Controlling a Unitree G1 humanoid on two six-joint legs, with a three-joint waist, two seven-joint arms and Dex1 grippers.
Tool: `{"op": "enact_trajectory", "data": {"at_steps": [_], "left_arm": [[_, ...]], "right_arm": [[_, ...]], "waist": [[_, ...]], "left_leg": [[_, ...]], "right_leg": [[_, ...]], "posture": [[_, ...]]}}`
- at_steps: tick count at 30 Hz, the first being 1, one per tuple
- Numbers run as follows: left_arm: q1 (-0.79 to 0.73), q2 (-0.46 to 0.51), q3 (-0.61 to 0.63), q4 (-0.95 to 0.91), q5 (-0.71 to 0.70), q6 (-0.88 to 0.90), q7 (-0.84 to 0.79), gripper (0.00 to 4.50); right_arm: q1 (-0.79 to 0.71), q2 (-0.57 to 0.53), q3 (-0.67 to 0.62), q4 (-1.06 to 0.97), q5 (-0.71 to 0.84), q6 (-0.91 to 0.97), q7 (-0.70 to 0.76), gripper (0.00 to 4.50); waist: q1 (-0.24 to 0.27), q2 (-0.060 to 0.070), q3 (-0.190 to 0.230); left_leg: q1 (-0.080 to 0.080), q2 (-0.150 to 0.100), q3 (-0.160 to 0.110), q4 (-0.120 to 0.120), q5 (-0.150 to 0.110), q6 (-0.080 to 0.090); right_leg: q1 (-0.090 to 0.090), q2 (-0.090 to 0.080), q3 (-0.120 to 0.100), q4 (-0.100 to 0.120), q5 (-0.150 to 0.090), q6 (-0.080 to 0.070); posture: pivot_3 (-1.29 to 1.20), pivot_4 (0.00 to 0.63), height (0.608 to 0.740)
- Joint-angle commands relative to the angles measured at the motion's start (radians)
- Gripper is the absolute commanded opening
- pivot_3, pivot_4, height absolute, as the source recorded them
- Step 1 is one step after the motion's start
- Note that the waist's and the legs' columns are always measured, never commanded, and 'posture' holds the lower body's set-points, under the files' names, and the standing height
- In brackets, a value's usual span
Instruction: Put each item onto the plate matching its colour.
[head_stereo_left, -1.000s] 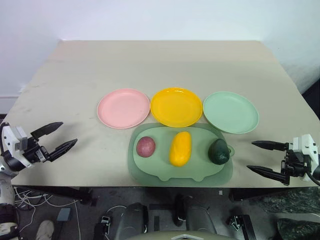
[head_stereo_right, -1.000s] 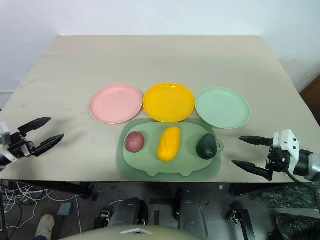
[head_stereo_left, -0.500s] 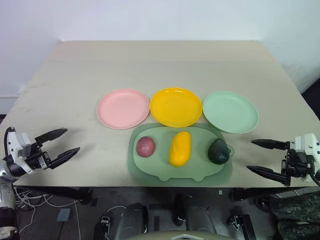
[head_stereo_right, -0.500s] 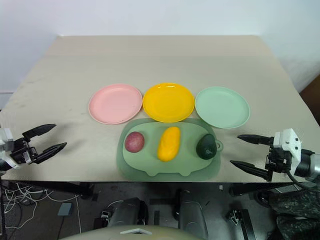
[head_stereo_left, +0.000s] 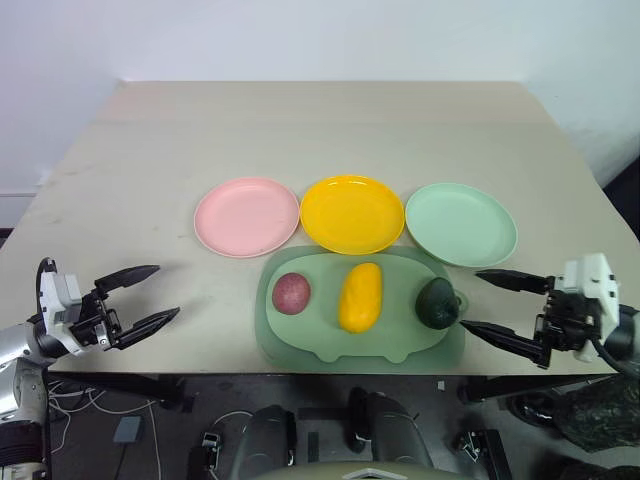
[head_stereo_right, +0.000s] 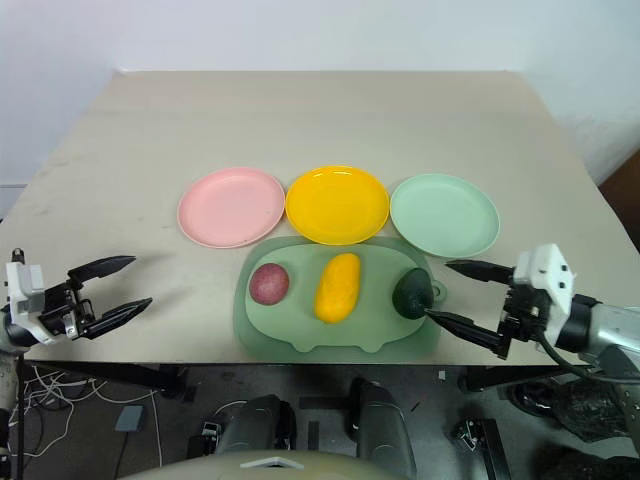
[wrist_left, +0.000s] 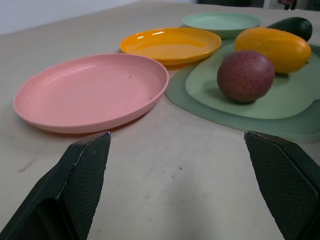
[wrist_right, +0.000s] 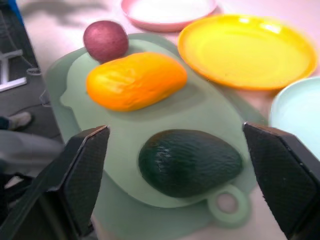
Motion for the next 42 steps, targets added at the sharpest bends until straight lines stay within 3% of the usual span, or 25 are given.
{"op": "enact_trajectory", "data": {"at_steps": [1,7,16,27,42], "left_arm": [[-0.013,-0.008,-0.006,-0.007,-0.011,-0.011,-0.008,4.49],[-0.080,-0.026,-0.038,0.082,0.006,-0.035,-0.031,4.49],[-0.132,-0.037,-0.067,0.128,0.012,-0.054,-0.047,4.49],[-0.157,-0.050,-0.072,0.154,0.020,-0.060,-0.054,4.49],[-0.173,-0.053,-0.070,0.181,0.029,-0.074,-0.058,4.49]], "right_arm": [[-0.040,0.009,0.022,-0.096,0.040,0.143,-0.164,4.50],[-0.110,0.150,0.120,-0.258,0.067,0.328,-0.513,4.50],[-0.097,0.212,0.192,-0.303,-0.013,0.371,-0.683,4.50],[-0.054,0.274,0.238,-0.328,-0.072,0.429,-0.805,4.50],[-0.036,0.292,0.256,-0.278,-0.179,0.402,-0.822,4.50]], "waist": [[0.000,0.000,0.000],[0.000,0.000,0.000],[-0.002,-0.001,-0.001],[-0.002,-0.002,-0.001],[-0.002,-0.006,-0.004]], "left_leg": [[0.000,0.000,0.000,0.000,0.000,0.000],[-0.001,0.000,0.000,0.000,0.000,0.000],[-0.001,-0.001,0.000,0.000,0.000,0.001],[-0.001,-0.001,0.000,0.000,0.000,0.001],[-0.001,-0.001,0.000,0.000,-0.001,0.001]], "right_leg": [[0.000,0.000,0.000,0.000,0.000,0.000],[-0.001,0.001,0.000,0.000,0.001,0.000],[-0.001,0.000,0.000,0.000,0.001,0.001],[-0.001,0.000,0.000,0.000,0.001,0.001],[-0.001,0.000,0.000,0.000,-0.001,-0.001]], "posture": [[0.00,0.150,0.737],[0.00,0.150,0.737],[0.00,0.150,0.737],[0.00,0.150,0.737],[0.00,0.150,0.737]]}}
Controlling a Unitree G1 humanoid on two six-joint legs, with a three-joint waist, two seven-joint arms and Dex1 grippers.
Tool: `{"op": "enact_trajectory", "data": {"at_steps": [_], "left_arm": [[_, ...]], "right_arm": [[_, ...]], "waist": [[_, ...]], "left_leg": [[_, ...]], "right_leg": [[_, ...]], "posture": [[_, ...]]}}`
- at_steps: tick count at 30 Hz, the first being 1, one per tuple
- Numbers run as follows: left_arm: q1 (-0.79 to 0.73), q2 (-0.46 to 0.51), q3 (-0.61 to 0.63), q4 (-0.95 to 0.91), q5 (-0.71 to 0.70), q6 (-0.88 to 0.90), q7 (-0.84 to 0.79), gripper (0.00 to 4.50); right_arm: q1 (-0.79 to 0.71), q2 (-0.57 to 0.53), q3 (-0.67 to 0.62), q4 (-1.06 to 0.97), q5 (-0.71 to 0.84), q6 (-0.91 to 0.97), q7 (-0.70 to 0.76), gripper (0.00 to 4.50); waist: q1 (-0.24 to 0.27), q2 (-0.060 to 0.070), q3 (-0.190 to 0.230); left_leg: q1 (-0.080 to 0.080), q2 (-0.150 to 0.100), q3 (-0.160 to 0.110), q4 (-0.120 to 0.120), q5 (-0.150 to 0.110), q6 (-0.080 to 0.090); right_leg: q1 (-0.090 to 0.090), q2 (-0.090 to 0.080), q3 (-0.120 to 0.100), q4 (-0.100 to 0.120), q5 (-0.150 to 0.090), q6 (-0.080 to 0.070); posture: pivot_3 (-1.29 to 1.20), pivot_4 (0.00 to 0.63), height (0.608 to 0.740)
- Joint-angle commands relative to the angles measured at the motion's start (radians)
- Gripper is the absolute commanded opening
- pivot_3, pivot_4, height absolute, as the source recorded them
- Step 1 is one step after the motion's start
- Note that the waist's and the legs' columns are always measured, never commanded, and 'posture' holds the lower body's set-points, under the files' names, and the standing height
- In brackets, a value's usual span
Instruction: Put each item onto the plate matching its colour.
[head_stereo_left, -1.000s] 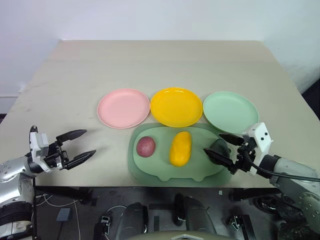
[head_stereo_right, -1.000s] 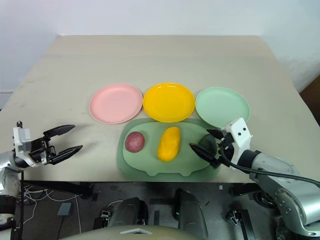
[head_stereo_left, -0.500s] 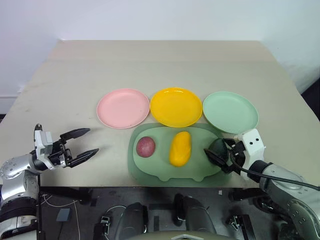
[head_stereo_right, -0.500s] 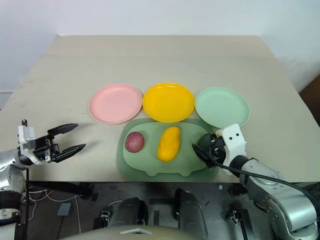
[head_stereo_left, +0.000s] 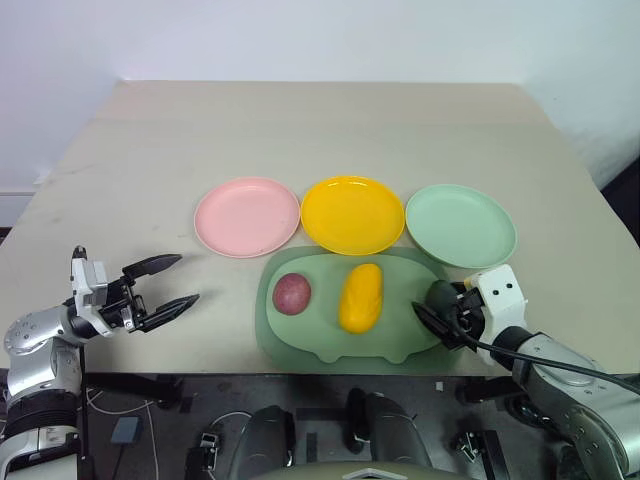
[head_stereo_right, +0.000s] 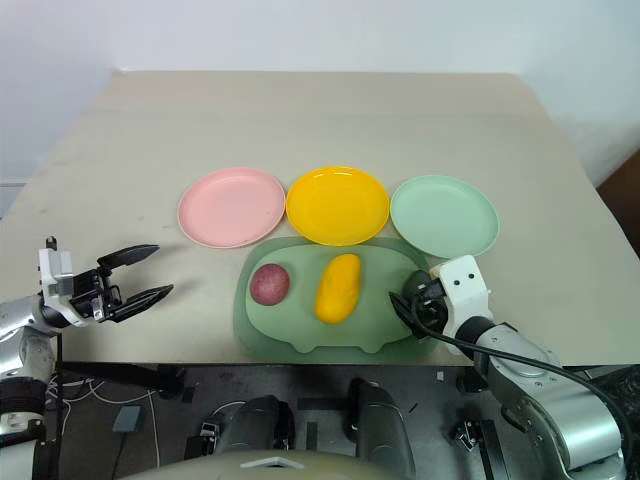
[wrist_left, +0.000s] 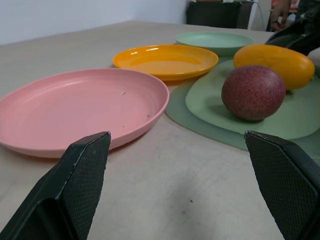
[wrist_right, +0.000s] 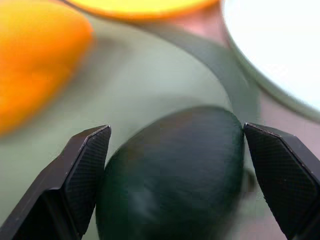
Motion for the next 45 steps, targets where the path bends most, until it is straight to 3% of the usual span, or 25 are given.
{"op": "enact_trajectory", "data": {"at_steps": [1,12,18,24,32,42,45], "left_arm": [[-0.010,0.006,0.000,-0.006,0.003,-0.019,-0.004,4.49],[-0.017,0.005,0.000,-0.002,0.008,-0.024,0.007,4.49],[-0.014,0.004,0.000,-0.014,0.008,-0.020,0.016,4.50],[-0.012,0.003,0.000,-0.035,0.005,-0.011,0.034,4.50],[0.036,-0.019,-0.002,-0.117,-0.005,0.001,0.082,4.50],[0.109,-0.026,0.011,-0.204,-0.021,0.008,0.145,4.50],[0.117,-0.026,0.010,-0.213,-0.023,0.008,0.157,4.50]], "right_arm": [[0.001,0.011,-0.021,-0.001,-0.020,-0.015,0.002,4.50],[-0.002,0.027,-0.022,0.005,-0.038,-0.018,0.018,4.50],[-0.013,0.039,-0.045,-0.004,-0.009,-0.021,0.059,3.11],[-0.203,0.031,-0.183,0.066,0.195,0.009,0.148,3.13],[-0.626,-0.021,0.001,0.600,-0.089,-0.123,0.125,3.13],[-0.750,-0.049,0.090,0.910,-0.276,-0.285,0.195,3.13],[-0.755,-0.072,0.098,0.915,-0.291,-0.297,0.244,4.11]], "waist": [[0.000,0.000,0.000],[0.000,0.000,0.000],[-0.001,0.000,0.000],[-0.003,0.000,0.000],[-0.007,0.001,0.001],[-0.022,0.001,0.001],[-0.026,0.002,0.001]], "left_leg": [[0.000,0.000,0.000,0.000,0.000,0.000],[0.000,0.000,0.000,0.000,0.000,0.000],[0.000,0.000,0.000,0.000,0.000,0.000],[0.000,0.001,0.000,0.000,0.000,0.000],[-0.001,-0.001,0.001,-0.001,0.000,0.001],[-0.002,-0.001,0.002,-0.001,0.000,0.001],[-0.002,0.000,0.002,-0.001,0.000,0.001]], "right_leg": [[0.000,0.000,0.000,0.000,0.000,0.000],[0.000,0.000,0.000,0.000,0.000,0.000],[0.000,0.000,0.000,0.000,-0.001,0.001],[0.000,0.000,0.000,0.000,0.000,0.001],[-0.001,0.000,0.000,0.000,0.002,0.001],[-0.002,0.000,0.000,0.001,0.002,0.002],[-0.003,0.000,0.000,0.001,0.002,0.002]], "posture": [[0.00,0.150,0.737],[0.00,0.150,0.737],[0.00,0.150,0.737],[0.00,0.150,0.737],[0.00,0.150,0.737],[0.00,0.150,0.737],[0.00,0.150,0.737]]}}
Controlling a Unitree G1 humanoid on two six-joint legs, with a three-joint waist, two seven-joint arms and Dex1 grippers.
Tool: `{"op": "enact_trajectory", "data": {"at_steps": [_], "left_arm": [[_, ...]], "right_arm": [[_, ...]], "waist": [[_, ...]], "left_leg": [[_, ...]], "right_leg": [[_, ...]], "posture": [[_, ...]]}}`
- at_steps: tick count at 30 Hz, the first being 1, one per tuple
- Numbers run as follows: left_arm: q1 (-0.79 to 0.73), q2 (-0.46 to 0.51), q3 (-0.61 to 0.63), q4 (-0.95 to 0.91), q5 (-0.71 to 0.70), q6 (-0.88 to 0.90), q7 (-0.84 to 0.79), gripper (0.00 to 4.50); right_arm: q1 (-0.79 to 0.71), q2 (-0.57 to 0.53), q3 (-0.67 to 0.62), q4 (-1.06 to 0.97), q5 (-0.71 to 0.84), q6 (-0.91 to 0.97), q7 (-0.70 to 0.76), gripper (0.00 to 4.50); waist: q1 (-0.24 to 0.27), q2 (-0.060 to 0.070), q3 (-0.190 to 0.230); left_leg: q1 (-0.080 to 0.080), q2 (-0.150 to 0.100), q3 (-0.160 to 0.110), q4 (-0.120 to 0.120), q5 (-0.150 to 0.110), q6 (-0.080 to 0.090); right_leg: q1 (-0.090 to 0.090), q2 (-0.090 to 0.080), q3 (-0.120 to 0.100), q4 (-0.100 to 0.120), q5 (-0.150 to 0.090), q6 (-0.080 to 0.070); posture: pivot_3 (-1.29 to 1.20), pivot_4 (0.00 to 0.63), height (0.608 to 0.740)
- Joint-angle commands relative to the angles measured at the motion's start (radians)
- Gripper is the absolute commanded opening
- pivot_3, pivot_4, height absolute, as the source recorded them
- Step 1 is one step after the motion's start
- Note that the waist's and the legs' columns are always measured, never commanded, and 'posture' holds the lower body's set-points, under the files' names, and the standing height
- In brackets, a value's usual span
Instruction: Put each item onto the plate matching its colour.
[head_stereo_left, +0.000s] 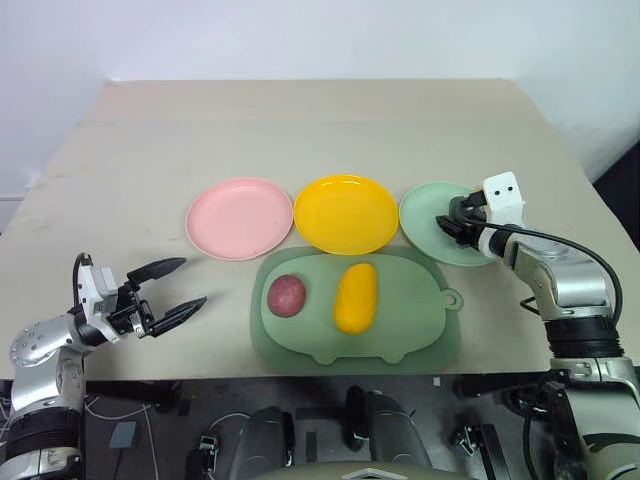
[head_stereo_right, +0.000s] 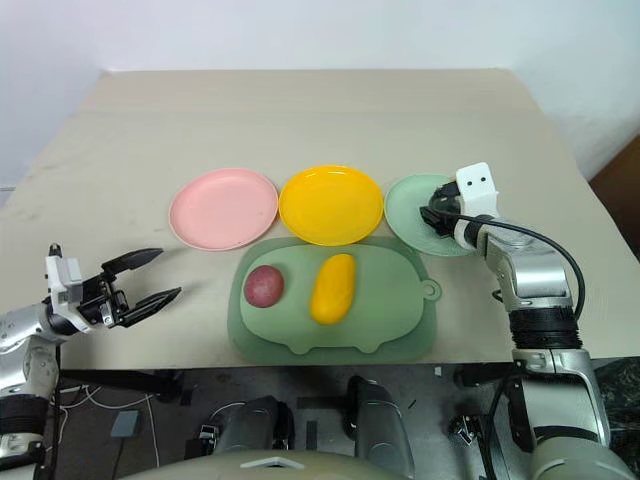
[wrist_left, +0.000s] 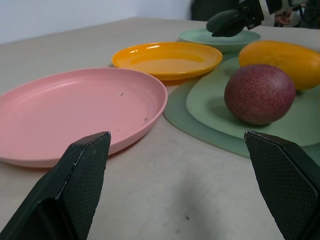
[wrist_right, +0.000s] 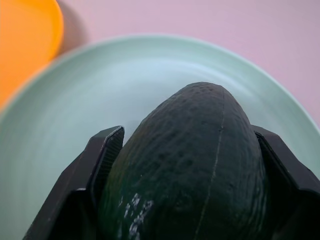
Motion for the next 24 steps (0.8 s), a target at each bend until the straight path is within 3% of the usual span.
{"op": "enact_trajectory", "data": {"at_steps": [1,6,10,13,18,21,24], "left_arm": [[0.009,0.004,0.025,-0.037,-0.019,-0.003,0.016,4.50],[0.008,0.005,0.027,-0.052,-0.024,0.000,0.033,4.50],[0.003,0.012,0.029,-0.070,-0.031,0.009,0.047,4.50],[-0.003,0.017,0.026,-0.076,-0.032,0.014,0.050,4.50],[-0.003,0.018,0.027,-0.086,-0.033,0.020,0.053,4.50],[0.018,0.019,0.019,-0.119,-0.029,0.017,0.049,4.50],[0.049,0.029,0.020,-0.157,-0.030,0.019,0.038,4.50]], "right_arm": [[-0.033,-0.046,-0.011,-0.024,-0.017,-0.047,0.069,4.48],[-0.060,-0.137,-0.005,-0.046,-0.013,-0.114,0.247,4.48],[-0.127,-0.221,0.040,-0.056,0.031,-0.237,0.550,4.48],[-0.219,-0.239,0.116,-0.032,0.037,-0.358,0.802,4.48],[-0.310,-0.219,0.202,0.027,0.010,-0.484,1.016,4.48],[-0.418,-0.182,0.381,0.029,0.037,-0.598,1.180,4.48],[-0.509,-0.209,0.660,0.037,0.075,-0.812,1.201,4.48]], "waist": [[-0.001,0.000,0.000],[0.000,0.001,0.000],[0.000,0.001,0.001],[-0.007,0.002,0.001],[0.001,0.002,0.001],[-0.001,0.004,0.002],[-0.005,0.005,0.003]], "left_leg": [[0.000,0.000,0.000,0.000,0.000,0.000],[0.000,0.000,0.000,0.000,0.000,0.000],[0.000,0.000,0.000,0.000,0.000,0.000],[0.001,0.001,0.000,0.000,0.000,0.000],[0.001,0.001,0.001,-0.001,0.000,0.000],[0.000,0.000,0.001,0.000,0.000,0.000],[0.001,0.001,0.002,0.000,0.000,0.000]], "right_leg": [[0.000,0.000,0.000,0.000,0.000,0.000],[0.000,0.000,0.000,0.000,0.000,0.000],[-0.001,0.000,0.000,0.000,0.000,0.000],[-0.001,0.001,0.000,0.000,0.000,0.000],[-0.001,0.001,0.000,0.000,0.000,0.000],[-0.001,0.000,0.000,0.000,0.000,0.000],[-0.001,0.000,0.000,0.001,0.000,0.000]], "posture": [[0.00,0.150,0.737],[0.00,0.150,0.737],[0.00,0.150,0.737],[0.00,0.150,0.737],[0.00,0.150,0.737],[0.00,0.150,0.737],[0.00,0.150,0.737]]}}
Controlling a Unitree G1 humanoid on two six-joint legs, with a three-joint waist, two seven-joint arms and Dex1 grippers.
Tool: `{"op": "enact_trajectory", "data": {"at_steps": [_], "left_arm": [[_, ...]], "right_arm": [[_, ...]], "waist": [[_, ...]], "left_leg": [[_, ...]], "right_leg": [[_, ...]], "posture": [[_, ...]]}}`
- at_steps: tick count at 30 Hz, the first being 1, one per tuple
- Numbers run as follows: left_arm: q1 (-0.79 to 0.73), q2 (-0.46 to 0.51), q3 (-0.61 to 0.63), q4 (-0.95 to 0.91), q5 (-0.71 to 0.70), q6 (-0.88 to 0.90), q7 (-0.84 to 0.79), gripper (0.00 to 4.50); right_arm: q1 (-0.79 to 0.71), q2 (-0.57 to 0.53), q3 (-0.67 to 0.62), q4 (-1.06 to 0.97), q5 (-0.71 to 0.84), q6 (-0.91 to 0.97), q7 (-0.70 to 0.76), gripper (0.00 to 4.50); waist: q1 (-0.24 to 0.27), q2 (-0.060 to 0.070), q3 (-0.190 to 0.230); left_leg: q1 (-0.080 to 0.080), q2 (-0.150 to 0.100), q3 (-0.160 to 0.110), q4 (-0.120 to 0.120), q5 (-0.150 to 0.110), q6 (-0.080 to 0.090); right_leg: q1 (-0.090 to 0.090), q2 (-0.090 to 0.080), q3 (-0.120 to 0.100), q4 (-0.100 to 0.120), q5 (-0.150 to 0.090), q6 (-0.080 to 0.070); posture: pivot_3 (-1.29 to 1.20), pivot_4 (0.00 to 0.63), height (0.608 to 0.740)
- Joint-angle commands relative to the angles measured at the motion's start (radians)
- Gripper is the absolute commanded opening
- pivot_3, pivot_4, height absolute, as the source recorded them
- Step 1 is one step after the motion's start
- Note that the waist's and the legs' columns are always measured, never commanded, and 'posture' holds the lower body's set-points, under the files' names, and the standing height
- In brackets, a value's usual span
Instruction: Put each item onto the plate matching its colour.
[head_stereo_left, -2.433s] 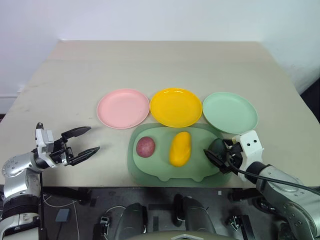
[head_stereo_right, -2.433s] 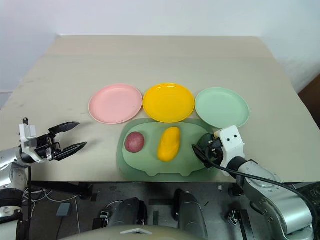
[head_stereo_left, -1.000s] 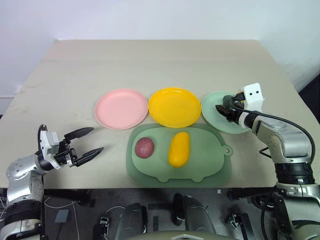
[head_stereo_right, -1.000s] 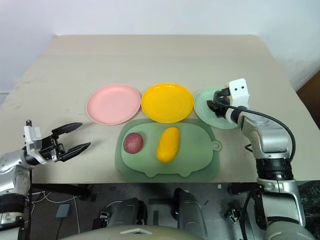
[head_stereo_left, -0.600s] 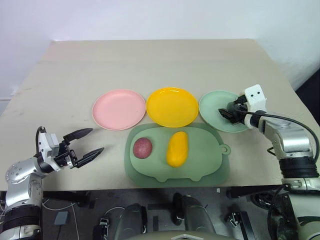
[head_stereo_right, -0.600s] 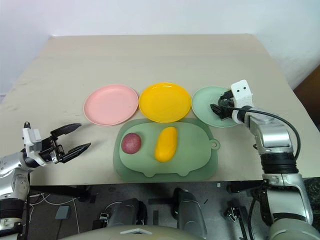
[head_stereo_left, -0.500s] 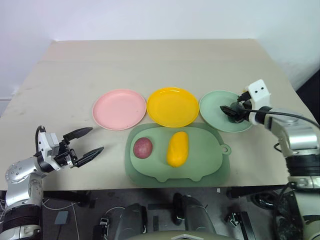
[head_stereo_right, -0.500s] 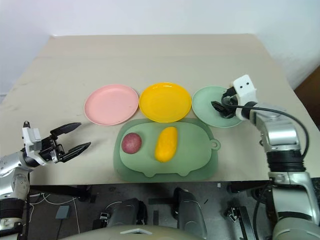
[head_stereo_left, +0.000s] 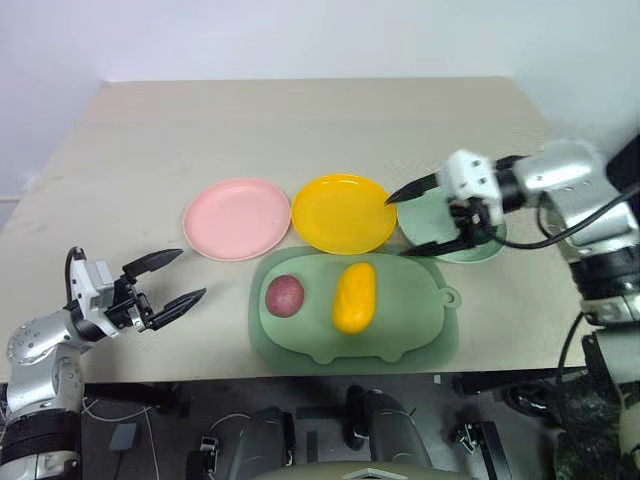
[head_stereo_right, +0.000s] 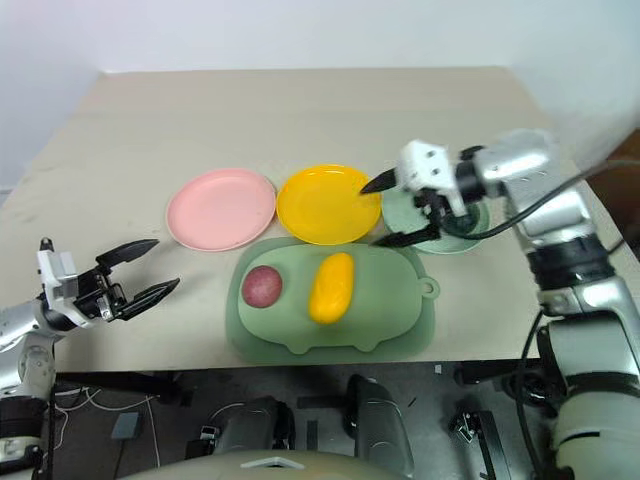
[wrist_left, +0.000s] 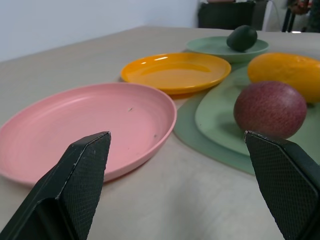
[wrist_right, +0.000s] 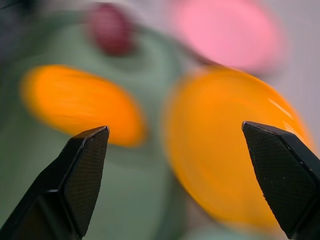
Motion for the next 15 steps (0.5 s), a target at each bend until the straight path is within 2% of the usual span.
{"op": "enact_trajectory", "data": {"at_steps": [1,3,8,11,15], "left_arm": [[0.034,0.025,0.012,-0.066,-0.009,-0.002,-0.019,4.50],[0.051,0.030,0.012,-0.081,-0.009,-0.002,-0.029,4.50],[0.085,0.029,0.012,-0.117,-0.015,0.000,-0.028,4.50],[0.119,0.020,0.015,-0.156,-0.019,0.004,-0.017,4.50],[0.169,0.007,0.025,-0.200,-0.023,0.005,0.009,4.50]], "right_arm": [[-0.091,-0.030,0.242,0.008,0.046,-0.230,0.029,4.48],[-0.131,-0.032,0.353,0.043,0.049,-0.340,0.029,4.48],[-0.187,0.001,0.510,0.112,0.064,-0.488,0.029,4.48],[-0.193,0.052,0.556,0.171,0.040,-0.554,0.029,4.48],[-0.185,0.139,0.548,0.280,-0.009,-0.610,0.029,4.48]], "waist": [[0.000,0.000,0.000],[0.003,0.000,0.000],[0.006,0.001,0.001],[0.004,0.001,0.001],[0.002,0.001,0.001]], "left_leg": [[0.000,0.000,0.000,0.000,0.000,0.000],[0.000,0.000,0.001,-0.001,0.000,0.000],[-0.001,-0.001,0.004,0.001,0.001,-0.001],[0.000,0.000,0.004,0.001,0.001,-0.001],[0.000,0.000,0.004,0.000,0.004,-0.007]], "right_leg": [[0.000,0.000,0.000,0.001,0.000,0.000],[-0.001,0.000,0.000,0.001,0.000,0.000],[-0.001,-0.001,-0.001,0.001,0.000,0.000],[-0.001,-0.001,-0.001,0.001,0.000,0.000],[0.000,0.000,-0.001,0.001,0.000,0.000]], "posture": [[0.00,0.150,0.737],[0.00,0.150,0.737],[0.00,0.150,0.737],[0.00,0.150,0.737],[0.00,0.150,0.737]]}}
